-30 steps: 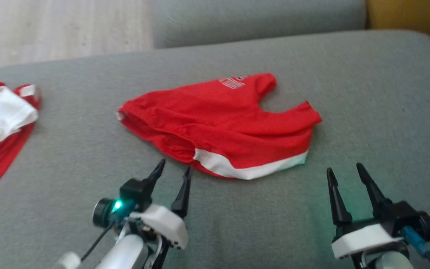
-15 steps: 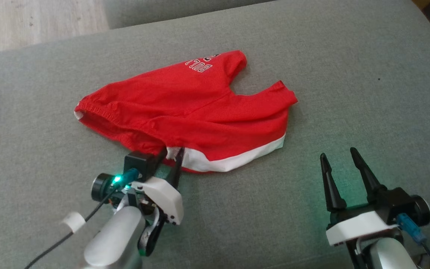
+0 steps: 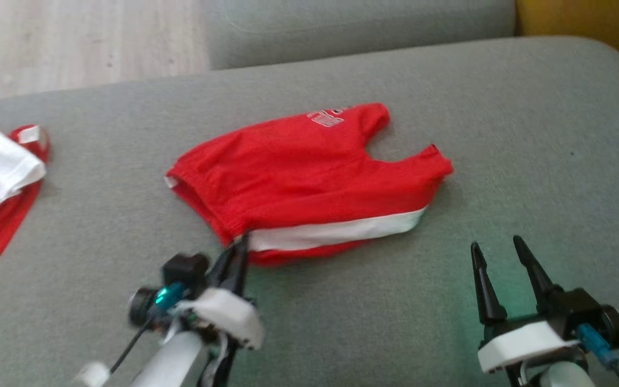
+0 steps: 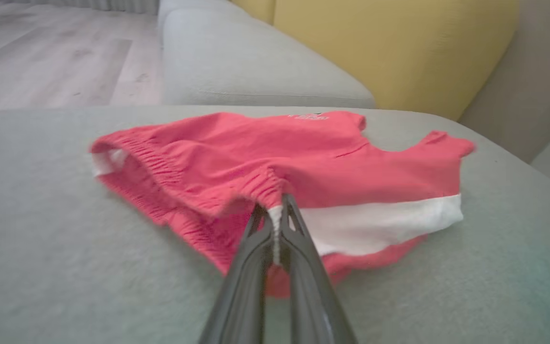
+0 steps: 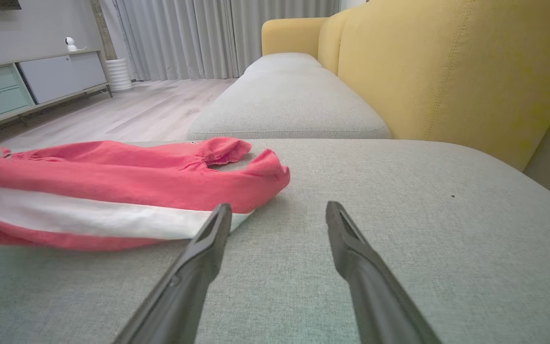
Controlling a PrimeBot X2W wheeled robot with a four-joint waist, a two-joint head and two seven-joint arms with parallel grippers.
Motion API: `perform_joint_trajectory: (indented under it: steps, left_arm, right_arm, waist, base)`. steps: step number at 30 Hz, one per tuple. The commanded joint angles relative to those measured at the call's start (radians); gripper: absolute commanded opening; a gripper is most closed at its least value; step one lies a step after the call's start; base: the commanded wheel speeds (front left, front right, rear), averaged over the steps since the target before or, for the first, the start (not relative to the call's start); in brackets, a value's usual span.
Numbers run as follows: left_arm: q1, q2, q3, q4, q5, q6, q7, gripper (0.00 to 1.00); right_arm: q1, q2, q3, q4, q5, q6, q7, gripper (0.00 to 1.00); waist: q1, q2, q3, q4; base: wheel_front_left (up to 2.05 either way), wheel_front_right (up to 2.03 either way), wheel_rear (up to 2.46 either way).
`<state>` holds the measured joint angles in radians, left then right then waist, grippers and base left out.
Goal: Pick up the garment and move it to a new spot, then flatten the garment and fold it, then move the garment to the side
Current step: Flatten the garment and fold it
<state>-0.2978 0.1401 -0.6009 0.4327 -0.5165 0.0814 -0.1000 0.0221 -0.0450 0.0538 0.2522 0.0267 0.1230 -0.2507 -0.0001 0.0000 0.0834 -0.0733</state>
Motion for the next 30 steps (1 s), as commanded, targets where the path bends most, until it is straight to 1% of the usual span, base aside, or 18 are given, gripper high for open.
perform_joint_trajectory:
  steps: [1, 6, 10, 14, 18, 24, 25, 26, 27, 28, 29, 30]
  left_arm:
    - [-0.005, 0.034, 0.06, -0.038, -0.015, 0.016, -0.013, 0.0]
    - [0.066, 0.079, 0.111, -0.052, -0.05, 0.05, -0.018, 0.0]
    - [0.098, 0.102, 0.14, -0.049, -0.072, 0.062, -0.026, 0.0]
    - [0.105, 0.114, 0.162, -0.034, -0.087, 0.066, -0.041, 0.0]
    - [0.094, 0.122, 0.175, -0.015, -0.094, 0.062, -0.059, 0.0]
    - [0.079, 0.118, 0.174, 0.024, -0.097, 0.052, -0.078, 0.0]
    - [0.077, 0.115, 0.173, 0.03, -0.096, 0.051, -0.082, 0.02]
    - [0.076, 0.112, 0.171, 0.034, -0.096, 0.051, -0.087, 0.27]
    - [0.076, 0.109, 0.171, 0.037, -0.095, 0.05, -0.094, 0.46]
    - [0.077, 0.106, 0.169, 0.041, -0.094, 0.048, -0.101, 0.86]
    - [0.077, 0.103, 0.168, 0.043, -0.092, 0.047, -0.108, 1.0]
    - [0.079, 0.101, 0.166, 0.044, -0.09, 0.045, -0.114, 1.0]
  right_arm:
    - [-0.01, -0.005, 0.019, -0.026, 0.007, 0.008, -0.011, 1.0]
    - [-0.007, -0.005, 0.017, -0.026, 0.003, 0.008, -0.011, 1.0]
    - [-0.009, -0.005, 0.01, -0.026, -0.008, 0.008, -0.011, 1.0]
    - [-0.016, -0.005, 0.003, -0.029, -0.016, 0.008, -0.011, 1.0]
    - [-0.027, -0.005, 0.001, -0.03, -0.023, 0.008, -0.011, 1.0]
    - [-0.04, -0.005, 0.004, -0.024, -0.028, 0.008, -0.011, 1.0]
    - [-0.041, -0.005, 0.004, -0.022, -0.028, 0.008, -0.011, 1.0]
    - [-0.041, -0.005, 0.003, -0.02, -0.029, 0.008, -0.011, 1.0]
    - [-0.041, -0.005, 0.003, -0.017, -0.03, 0.008, -0.011, 1.0]
    - [-0.04, -0.005, 0.002, -0.015, -0.03, 0.008, -0.011, 1.0]
    - [-0.04, -0.005, 0.002, -0.013, -0.031, 0.008, -0.011, 1.0]
    - [-0.039, -0.005, 0.002, -0.012, -0.031, 0.008, -0.011, 1.0]
  waist:
    - [0.0001, 0.0, -0.022, 0.023]
    - [0.0001, 0.0, -0.023, 0.032]
    - [0.0001, 0.0, -0.01, 0.037]
    - [0.0001, 0.0, 0.008, 0.039]
    - [0.0001, 0.0, 0.027, 0.041]
    - [0.0001, 0.0, 0.036, 0.043]
    - [0.0001, 0.0, 0.035, 0.044]
    - [0.0001, 0.0, 0.031, 0.046]
    - [0.0001, 0.0, 0.027, 0.048]
    - [0.0001, 0.0, 0.021, 0.05]
    - [0.0001, 0.0, 0.014, 0.053]
    - [0.0001, 0.0, 0.006, 0.057]
  base:
    - [0.0, 0.0, 0.0]
    - [0.0, 0.0, 0.0]
    - [0.0, 0.0, 0.0]
    - [0.0, 0.0, 0.0]
    - [0.0, 0.0, 0.0]
    - [0.0, 0.0, 0.0]
    - [0.0, 0.0, 0.0]
    - [0.0, 0.0, 0.0]
    - [0.0, 0.0, 0.0]
    - [0.0, 0.0, 0.0]
    - [0.0, 0.0, 0.0]
    - [0.0, 0.0, 0.0]
